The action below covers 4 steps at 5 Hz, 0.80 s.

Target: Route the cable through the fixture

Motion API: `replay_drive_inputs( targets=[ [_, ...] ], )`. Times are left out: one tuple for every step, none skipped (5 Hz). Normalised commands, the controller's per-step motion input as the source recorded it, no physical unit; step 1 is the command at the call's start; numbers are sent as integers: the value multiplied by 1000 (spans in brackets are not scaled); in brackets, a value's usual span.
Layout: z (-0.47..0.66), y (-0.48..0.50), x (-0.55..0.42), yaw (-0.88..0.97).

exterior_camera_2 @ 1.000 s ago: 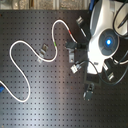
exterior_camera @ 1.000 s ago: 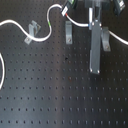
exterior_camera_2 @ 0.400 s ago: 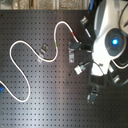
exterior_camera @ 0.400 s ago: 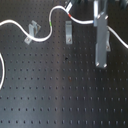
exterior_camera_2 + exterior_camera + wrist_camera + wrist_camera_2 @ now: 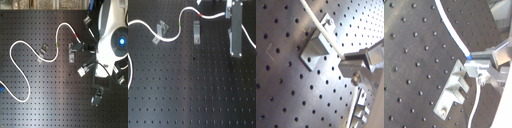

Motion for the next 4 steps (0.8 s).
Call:
replay_drive_inputs(
  targets=[
    [59, 490, 13, -291],
    [81, 78, -20, -180],
    [364, 10, -7, -240],
    [326, 191, -19, -163]
  ],
)
